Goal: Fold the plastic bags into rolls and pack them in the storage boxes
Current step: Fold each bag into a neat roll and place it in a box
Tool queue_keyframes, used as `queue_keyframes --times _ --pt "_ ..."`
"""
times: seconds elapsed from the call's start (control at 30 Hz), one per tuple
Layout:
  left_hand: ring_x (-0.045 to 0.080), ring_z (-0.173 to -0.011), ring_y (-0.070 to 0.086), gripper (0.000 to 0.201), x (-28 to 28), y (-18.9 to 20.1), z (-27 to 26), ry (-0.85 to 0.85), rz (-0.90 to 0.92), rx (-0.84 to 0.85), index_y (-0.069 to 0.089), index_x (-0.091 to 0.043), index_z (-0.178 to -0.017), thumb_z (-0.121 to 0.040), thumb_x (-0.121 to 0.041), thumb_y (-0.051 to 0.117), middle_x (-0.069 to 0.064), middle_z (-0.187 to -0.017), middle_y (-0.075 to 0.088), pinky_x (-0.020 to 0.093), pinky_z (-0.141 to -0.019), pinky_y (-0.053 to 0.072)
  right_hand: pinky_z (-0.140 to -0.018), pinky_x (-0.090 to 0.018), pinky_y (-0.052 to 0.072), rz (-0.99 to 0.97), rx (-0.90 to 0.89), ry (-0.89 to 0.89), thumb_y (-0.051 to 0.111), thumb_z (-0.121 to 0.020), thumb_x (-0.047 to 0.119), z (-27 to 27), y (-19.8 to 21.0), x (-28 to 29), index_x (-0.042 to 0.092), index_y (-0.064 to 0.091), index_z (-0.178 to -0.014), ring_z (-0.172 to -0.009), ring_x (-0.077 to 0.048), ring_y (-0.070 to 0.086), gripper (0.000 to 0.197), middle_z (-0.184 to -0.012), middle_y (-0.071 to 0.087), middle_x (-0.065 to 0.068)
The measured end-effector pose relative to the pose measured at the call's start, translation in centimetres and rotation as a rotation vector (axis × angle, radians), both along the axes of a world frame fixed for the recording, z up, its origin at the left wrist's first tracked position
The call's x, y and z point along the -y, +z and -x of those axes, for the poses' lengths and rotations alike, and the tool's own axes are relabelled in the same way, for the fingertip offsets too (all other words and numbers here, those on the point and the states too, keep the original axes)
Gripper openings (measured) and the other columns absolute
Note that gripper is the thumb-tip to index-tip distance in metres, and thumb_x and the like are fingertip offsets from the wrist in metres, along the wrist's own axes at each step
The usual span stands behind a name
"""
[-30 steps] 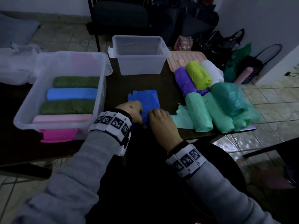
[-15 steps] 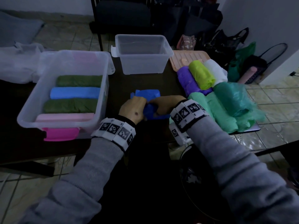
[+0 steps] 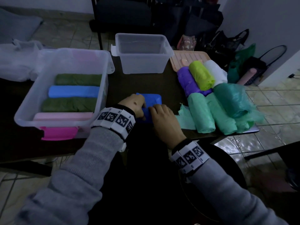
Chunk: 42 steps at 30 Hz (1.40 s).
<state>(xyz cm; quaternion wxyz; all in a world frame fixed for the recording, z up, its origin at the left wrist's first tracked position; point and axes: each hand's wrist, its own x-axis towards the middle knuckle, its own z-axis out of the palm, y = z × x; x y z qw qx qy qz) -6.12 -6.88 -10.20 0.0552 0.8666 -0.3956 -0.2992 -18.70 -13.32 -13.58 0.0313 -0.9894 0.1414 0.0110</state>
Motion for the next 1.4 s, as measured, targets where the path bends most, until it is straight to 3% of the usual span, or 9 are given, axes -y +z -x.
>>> queue_keyframes --times 0.07,0.23,0.47,0.6,0.7,0.83,1.0,1.13,1.4 --pt "0.024 -0.116 0.053 0.051 -0.2 -0.1 0.2 -0.006 -0.024 -0.019 0.056 -0.013 -0.127 -0.08 -0.025 0.073 0.008 -0.133 0.052 0.037 -0.098 0.045 -0.086 -0.043 0.045 -0.002 0.037 0.005 0.038 -0.085 0.016 0.3 0.2 -0.3 0.004 0.059 -0.109 -0.096 -0.035 0.056 0.034 -0.104 0.058 -0.016" --pt "0.023 -0.118 0.053 0.05 -0.8 0.0 0.3 -0.012 -0.036 -0.085 0.055 -0.017 -0.129 -0.082 -0.03 0.07 0.004 -0.134 0.053 0.04 -0.102 0.044 -0.098 -0.037 0.034 -0.01 -0.108 0.069 0.05 -0.091 0.02 0.3 1.6 0.0 0.01 0.045 -0.128 -0.119 -0.028 0.042 0.039 -0.128 0.047 -0.01" --pt "0.025 -0.116 0.055 0.055 -1.6 0.5 1.1 0.07 0.16 -0.013 0.059 -0.016 -0.124 -0.073 -0.018 0.079 0.009 -0.129 0.057 0.041 -0.1 0.046 -0.101 -0.04 0.039 -0.228 -0.415 -0.003 0.057 -0.09 0.026 -3.3 3.2 2.5 0.009 0.042 -0.131 -0.124 -0.031 0.044 0.048 -0.134 0.046 -0.014" --pt "0.027 -0.118 0.052 0.062 -1.5 0.3 1.6 0.022 0.105 0.037 0.053 -0.011 -0.13 -0.073 -0.012 0.077 0.011 -0.131 0.052 0.038 -0.098 0.044 -0.086 -0.034 0.043 -0.392 -0.489 -0.06 0.056 -0.091 0.023 -4.5 3.8 3.7 0.01 0.026 -0.141 -0.112 -0.028 0.053 0.059 -0.132 0.05 -0.014" --pt "0.027 -0.119 0.052 0.052 -1.5 0.3 1.4 0.015 0.119 0.05 0.053 -0.01 -0.13 -0.081 -0.012 0.07 0.011 -0.132 0.051 0.037 -0.097 0.042 -0.078 -0.03 0.039 -0.463 -0.449 -0.054 0.057 -0.091 0.02 -4.6 3.5 4.2 0.011 0.031 -0.135 -0.097 -0.022 0.052 0.052 -0.128 0.051 -0.014" --pt "0.029 -0.114 0.055 0.042 -1.6 0.0 1.2 0.013 0.128 0.05 0.056 -0.007 -0.126 -0.085 -0.012 0.064 0.014 -0.126 0.056 0.038 -0.094 0.044 -0.094 -0.031 0.035 -0.432 -0.264 -0.01 0.06 -0.089 0.018 -3.5 2.3 4.4 0.012 0.041 -0.131 -0.119 -0.027 0.043 0.047 -0.132 0.045 -0.013" --pt "0.027 -0.113 0.055 0.04 -1.6 -0.2 0.8 0.045 0.132 -0.013 0.054 -0.009 -0.128 -0.089 -0.013 0.059 0.013 -0.127 0.055 0.035 -0.091 0.043 -0.105 -0.033 0.029 -0.248 -0.036 0.064 0.058 -0.089 0.022 -1.9 0.7 3.1 0.007 0.041 -0.136 -0.123 -0.029 0.041 0.052 -0.134 0.045 -0.014" --pt "0.026 -0.118 0.051 0.049 -1.9 -0.5 0.6 0.13 0.187 -0.047 0.046 -0.015 -0.129 -0.084 -0.015 0.066 0.009 -0.133 0.048 0.039 -0.097 0.044 -0.109 -0.033 0.024 -0.114 -0.12 0.097 0.07 -0.08 0.033 -1.8 0.3 2.7 0.007 0.034 -0.14 -0.129 -0.028 0.037 0.075 -0.139 0.04 -0.012" --pt "0.023 -0.12 0.05 0.056 -2.3 -0.7 0.5 0.112 0.231 -0.022 0.052 -0.016 -0.131 -0.079 -0.014 0.073 0.007 -0.133 0.049 0.036 -0.099 0.04 -0.097 -0.033 0.038 -0.29 -0.28 0.039 0.068 -0.083 0.022 -3.8 2.2 3.9 0.008 0.045 -0.132 -0.119 -0.027 0.049 0.056 -0.131 0.05 -0.013"
